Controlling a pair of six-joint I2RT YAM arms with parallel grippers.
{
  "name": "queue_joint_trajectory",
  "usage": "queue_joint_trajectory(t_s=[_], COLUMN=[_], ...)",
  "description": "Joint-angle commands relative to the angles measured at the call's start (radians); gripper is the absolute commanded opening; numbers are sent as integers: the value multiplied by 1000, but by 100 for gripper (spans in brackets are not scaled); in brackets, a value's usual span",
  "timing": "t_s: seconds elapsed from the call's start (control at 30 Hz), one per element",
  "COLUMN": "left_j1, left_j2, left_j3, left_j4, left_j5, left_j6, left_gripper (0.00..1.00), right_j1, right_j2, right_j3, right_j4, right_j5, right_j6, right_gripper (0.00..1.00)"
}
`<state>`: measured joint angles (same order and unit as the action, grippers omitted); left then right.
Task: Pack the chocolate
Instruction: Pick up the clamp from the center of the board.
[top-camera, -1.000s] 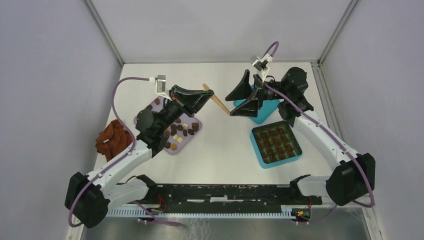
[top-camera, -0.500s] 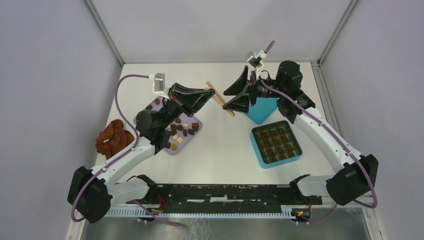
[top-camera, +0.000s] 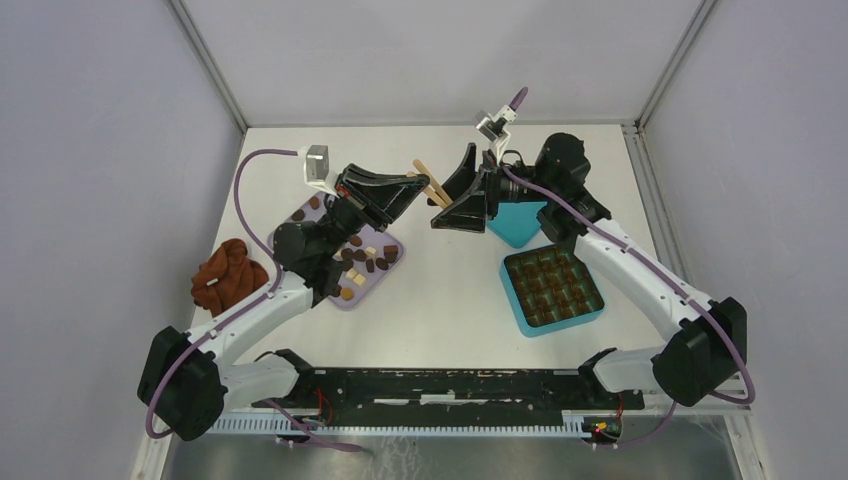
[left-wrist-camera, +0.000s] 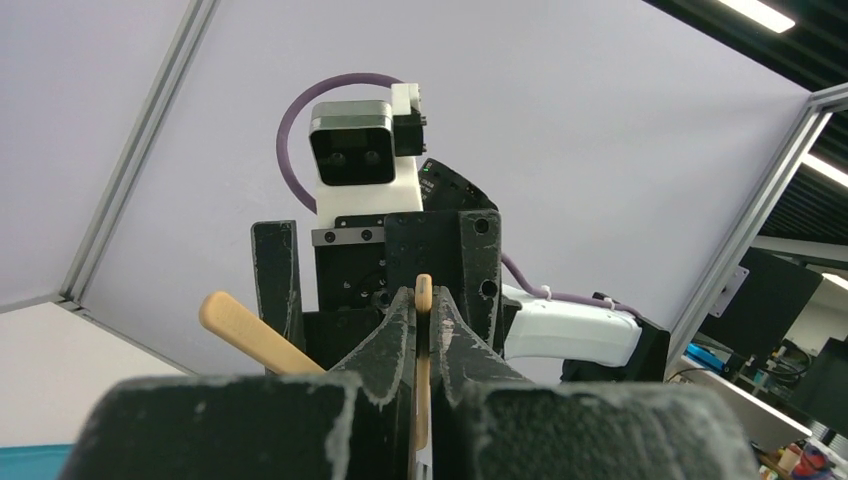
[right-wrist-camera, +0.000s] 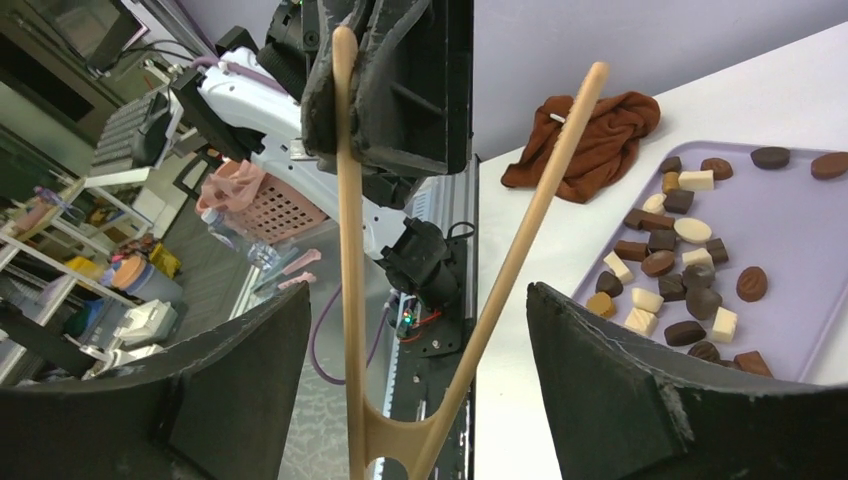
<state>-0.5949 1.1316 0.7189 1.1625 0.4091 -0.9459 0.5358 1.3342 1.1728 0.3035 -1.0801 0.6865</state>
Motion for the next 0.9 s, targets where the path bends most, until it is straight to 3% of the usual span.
queue_joint_trajectory(t_s=[0.0,0.4,0.53,0.57,0.67,0.87], left_j1=[0,1,0,1,1,1], left_j2=[-6,-14,-21,-24,-27,-20], left_j3=[25,-12,-26,-27,-28,-28], left_j4=[53,29,21,17,5,5], left_j5=[-36,-104,-121,-123,-120,-112], left_j6=[-31,-30,-28,-27,-24,-25], left_gripper=[2,2,2,2,2,2], right_j1=[-1,10,10,10,10,10], right_j2=[20,42,47,48,48,55], right_j3=[21,30,28,24,17,13], right_j4=[121,189,196,202,213,253], right_j5=[-3,-4,-3,-3,0,4], right_j6=[91,153,160,164,175,217], right_gripper=[82,66,44,43,52,54])
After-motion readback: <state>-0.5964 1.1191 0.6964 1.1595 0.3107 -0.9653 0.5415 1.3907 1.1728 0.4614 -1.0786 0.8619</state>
